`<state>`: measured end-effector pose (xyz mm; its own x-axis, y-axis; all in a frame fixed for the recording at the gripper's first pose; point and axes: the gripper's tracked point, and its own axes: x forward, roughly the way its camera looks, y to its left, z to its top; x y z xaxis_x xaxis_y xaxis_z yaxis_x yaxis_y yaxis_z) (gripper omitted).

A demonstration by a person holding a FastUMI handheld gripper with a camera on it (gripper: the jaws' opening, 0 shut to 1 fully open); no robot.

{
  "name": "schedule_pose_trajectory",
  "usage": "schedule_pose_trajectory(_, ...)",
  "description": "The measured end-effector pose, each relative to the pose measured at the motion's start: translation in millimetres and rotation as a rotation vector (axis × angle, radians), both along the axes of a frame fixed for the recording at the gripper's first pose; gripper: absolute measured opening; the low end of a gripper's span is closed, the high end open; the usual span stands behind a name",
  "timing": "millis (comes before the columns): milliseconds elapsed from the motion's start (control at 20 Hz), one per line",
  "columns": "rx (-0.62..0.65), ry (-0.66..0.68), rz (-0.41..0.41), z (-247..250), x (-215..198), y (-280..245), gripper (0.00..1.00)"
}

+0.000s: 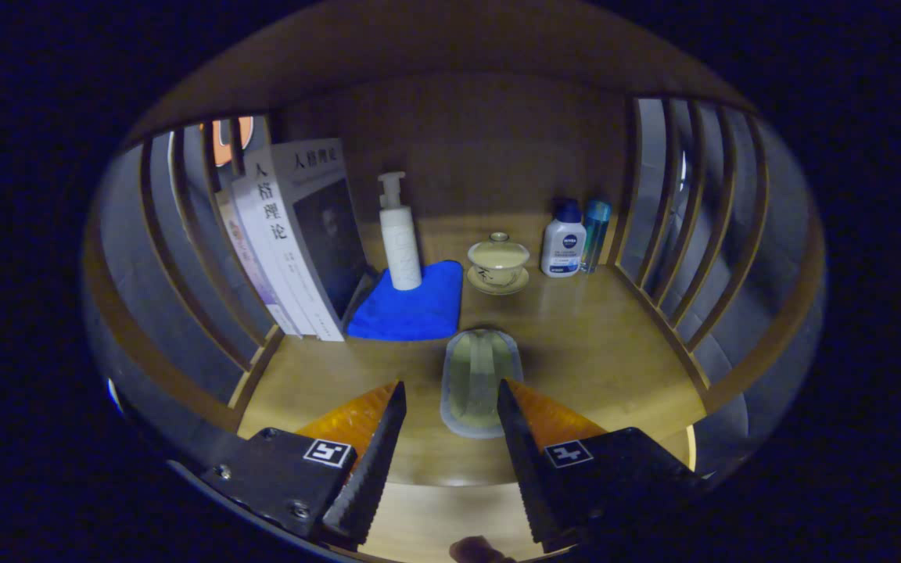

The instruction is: Pull open the drawer, take out the items inside it, and place them on the countertop above the cabinet.

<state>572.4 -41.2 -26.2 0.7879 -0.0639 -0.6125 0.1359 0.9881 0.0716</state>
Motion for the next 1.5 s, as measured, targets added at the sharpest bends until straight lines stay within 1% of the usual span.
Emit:
schedule_pose_trajectory(350,-0.082,-0.165,0.094,45,-73,13,0.77)
schedule_pose_trajectory(450,-0.092,-0.211,0.119,56,-95,17,0.91)
schedule_pose_trajectory(550,-0.097,-0.257,0.136,66,-118,20,1.00)
schedule_pose_trajectory(800,-0.089,-0.344,0.162,76,-176,22,0.99)
schedule_pose_trajectory(1000,-0.126,-0.441,0.159,81,-219,20,0.99)
schedule_pose_trajectory(1200,-0.152,-0.493,0.119,65,-262,23,0.99)
schedule_pose_trajectory(1300,-0.185,-0.548,0.078,58,-277,15,0.99)
schedule_pose_trajectory(1500,-0.230,-0.635,0.075,37,-304,18,0.99)
